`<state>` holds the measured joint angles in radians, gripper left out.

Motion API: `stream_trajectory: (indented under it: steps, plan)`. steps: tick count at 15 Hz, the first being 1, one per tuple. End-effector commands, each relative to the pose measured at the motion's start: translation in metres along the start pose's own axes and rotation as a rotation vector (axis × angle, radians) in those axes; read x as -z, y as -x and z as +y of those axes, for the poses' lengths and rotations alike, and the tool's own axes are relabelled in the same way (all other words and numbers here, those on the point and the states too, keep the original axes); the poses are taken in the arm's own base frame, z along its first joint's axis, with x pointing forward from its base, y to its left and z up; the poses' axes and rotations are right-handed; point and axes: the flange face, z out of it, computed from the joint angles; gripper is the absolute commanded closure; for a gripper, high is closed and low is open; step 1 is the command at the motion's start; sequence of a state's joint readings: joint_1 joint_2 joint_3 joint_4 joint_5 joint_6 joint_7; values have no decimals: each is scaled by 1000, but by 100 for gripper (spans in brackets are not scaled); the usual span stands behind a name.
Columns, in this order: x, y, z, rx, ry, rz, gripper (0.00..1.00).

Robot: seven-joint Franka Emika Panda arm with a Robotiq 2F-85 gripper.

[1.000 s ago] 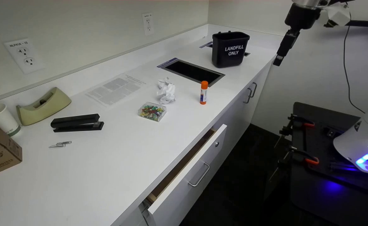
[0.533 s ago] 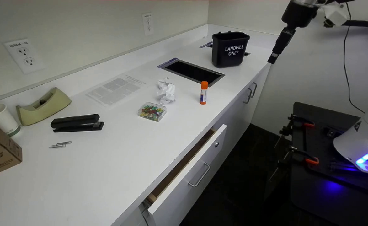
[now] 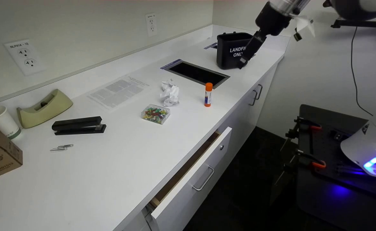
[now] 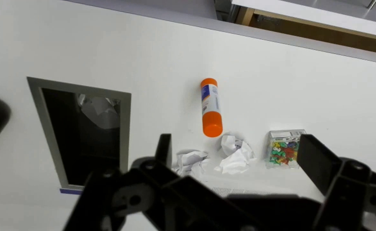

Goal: Move the paper glue to the left

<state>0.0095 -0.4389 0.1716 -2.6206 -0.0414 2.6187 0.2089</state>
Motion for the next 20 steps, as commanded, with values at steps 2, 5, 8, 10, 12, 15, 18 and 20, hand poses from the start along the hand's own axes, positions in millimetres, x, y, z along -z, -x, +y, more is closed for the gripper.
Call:
stream_trajectory:
  steps: [2,5,8,10,12,15,18,20]
  plan:
    - [-24,-3,-9,7,-8,-22,0]
    - [-30,-9,-10,6,-11,-29,0]
    - [-42,-18,-10,-3,-26,-27,0]
    - [-57,-23,-11,-14,-43,-44,0]
    - [-72,-27,-12,-15,-37,-49,0]
    - [-93,-33,-14,-14,-27,-45,0]
    - [-107,-37,-13,-14,9,-44,0]
    - [-115,-41,-13,-27,31,-51,0]
